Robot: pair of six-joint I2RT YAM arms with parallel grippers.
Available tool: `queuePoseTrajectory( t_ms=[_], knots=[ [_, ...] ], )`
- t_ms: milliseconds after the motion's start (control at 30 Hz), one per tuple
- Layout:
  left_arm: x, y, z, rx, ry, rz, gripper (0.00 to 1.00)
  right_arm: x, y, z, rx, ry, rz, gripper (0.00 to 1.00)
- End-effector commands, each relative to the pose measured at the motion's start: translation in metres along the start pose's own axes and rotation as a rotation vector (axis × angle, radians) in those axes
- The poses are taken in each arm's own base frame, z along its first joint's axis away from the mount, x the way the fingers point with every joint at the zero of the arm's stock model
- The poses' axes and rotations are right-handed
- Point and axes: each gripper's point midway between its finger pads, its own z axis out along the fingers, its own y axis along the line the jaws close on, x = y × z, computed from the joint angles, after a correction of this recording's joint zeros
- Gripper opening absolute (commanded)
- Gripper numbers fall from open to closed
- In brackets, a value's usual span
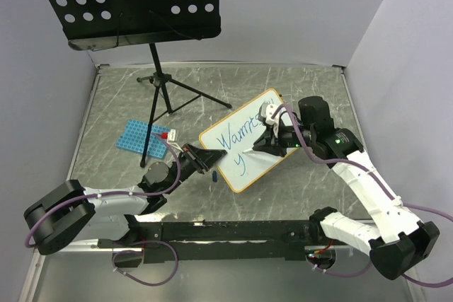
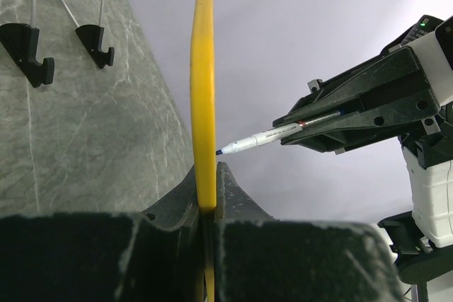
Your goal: Write a sentence on the whiteboard
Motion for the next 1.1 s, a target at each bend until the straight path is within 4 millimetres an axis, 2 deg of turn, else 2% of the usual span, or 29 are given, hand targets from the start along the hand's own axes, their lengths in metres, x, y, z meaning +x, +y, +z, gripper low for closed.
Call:
queuePoseTrajectory(
  t_ms=[0,500,800,1067],
  knots=[
    [-0.037,-0.082,-0.001,0.295,-0.122,-0.045,0.01,-0.003,-0.007,0.003,0.023,-0.007,-0.012,0.00],
    [-0.037,-0.080,-0.004,0.291,-0.125,-0.045,0.01,-0.002,-0.022,0.000,0.117,0.003,-0.015,0.00],
    [-0.040,-0.079,-0.005,0.285,-0.135,-0.041,0.01,0.010,-0.015,-0.004,0.120,0.031,-0.019,0.00],
    [-0.040,-0.080,-0.003,0.285,-0.134,-0.037,0.01,0.021,0.000,-0.006,0.068,0.054,-0.018,0.00]
  ],
)
